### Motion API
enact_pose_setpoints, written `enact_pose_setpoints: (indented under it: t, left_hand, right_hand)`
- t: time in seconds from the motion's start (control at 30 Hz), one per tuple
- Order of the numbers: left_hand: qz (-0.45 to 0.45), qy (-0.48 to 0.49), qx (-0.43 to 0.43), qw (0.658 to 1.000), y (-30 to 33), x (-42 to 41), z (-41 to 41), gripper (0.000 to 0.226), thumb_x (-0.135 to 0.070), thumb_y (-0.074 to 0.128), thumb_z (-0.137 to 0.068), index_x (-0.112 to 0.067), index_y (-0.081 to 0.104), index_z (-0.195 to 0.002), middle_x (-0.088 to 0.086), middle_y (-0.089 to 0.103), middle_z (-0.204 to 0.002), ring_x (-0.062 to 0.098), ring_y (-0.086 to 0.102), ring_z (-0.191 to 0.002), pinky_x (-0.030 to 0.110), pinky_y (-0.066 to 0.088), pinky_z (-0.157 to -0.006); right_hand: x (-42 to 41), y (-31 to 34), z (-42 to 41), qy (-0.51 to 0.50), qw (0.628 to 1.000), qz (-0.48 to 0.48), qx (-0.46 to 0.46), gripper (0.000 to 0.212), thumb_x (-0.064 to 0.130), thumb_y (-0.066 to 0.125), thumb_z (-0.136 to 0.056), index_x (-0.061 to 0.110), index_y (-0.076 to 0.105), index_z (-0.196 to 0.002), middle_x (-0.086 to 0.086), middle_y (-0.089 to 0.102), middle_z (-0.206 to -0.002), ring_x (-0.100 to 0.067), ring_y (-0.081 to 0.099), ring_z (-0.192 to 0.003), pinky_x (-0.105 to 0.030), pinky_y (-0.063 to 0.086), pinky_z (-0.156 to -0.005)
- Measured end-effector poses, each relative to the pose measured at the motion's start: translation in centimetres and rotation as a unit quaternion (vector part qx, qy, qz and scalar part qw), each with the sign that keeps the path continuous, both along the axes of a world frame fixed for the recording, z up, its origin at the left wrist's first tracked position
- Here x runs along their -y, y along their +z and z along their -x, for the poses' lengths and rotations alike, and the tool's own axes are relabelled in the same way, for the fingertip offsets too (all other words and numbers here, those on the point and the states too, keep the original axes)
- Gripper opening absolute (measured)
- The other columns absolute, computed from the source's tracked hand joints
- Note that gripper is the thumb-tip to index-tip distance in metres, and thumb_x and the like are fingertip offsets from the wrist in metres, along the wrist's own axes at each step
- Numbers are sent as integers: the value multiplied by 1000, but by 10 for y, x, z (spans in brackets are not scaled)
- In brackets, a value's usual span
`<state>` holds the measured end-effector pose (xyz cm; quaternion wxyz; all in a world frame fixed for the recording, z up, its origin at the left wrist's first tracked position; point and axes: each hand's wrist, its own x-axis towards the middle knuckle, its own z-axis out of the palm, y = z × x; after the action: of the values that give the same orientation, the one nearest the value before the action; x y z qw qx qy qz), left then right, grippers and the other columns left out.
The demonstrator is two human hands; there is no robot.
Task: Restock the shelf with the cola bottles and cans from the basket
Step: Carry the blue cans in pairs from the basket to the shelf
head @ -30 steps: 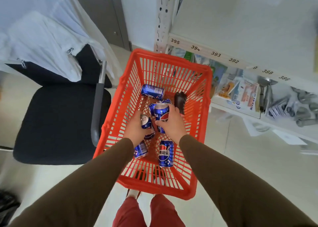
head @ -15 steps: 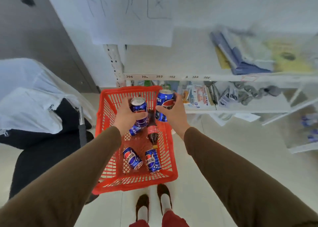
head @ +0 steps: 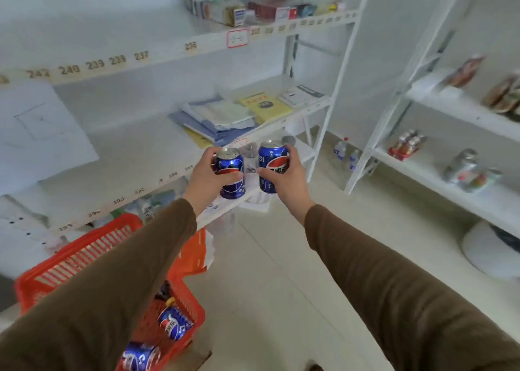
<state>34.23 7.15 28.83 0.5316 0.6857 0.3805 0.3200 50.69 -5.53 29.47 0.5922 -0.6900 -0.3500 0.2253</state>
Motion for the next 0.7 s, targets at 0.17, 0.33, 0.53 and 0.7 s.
enact_pose_setpoints:
  t: [0.17, 0.33, 0.53, 0.7]
  left_hand:
    - [-4, -108, 18, 994, 21, 70, -141, 68, -15, 91, -69, -39, 54, -121, -20, 67, -113, -1, 66, -102, 21, 52, -79]
    - [-12, -204, 26, 979, 31, 167, -289, 69, -16, 91, -70, -33, 56, -126, -14, 68, -116, 5, 67, -105, 30, 53, -89]
    - [-14, -289, 39, 956, 38, 283, -435, 69, -16, 91, -71, -32, 55, -127, -16, 68, -113, -3, 67, -99, 19, 52, -81]
    - [-29, -341, 41, 939, 42, 357, -541, 76, -23, 92, -69, -33, 53, -133, -17, 66, -117, -4, 64, -103, 22, 51, -84]
  right_hand:
    - [104, 16, -110, -107, 994, -28, 2, 87, 18, 87, -78, 25, 38, -150, 6, 57, -130, -4, 62, -105, -21, 50, -90]
    - [222, 22, -227, -209, 977, -32, 16, 83, 22, 89, -77, 29, 41, -145, 5, 58, -128, -6, 62, -106, -22, 49, -89]
    - [350, 24, -339, -307, 951, -30, 24, 78, 28, 91, -74, 28, 45, -136, 15, 61, -118, 0, 62, -105, -17, 50, -87]
    - [423, 23, -420, -377, 926, -23, 28, 74, 31, 90, -74, 24, 49, -135, 4, 64, -121, -9, 66, -107, -26, 56, -90]
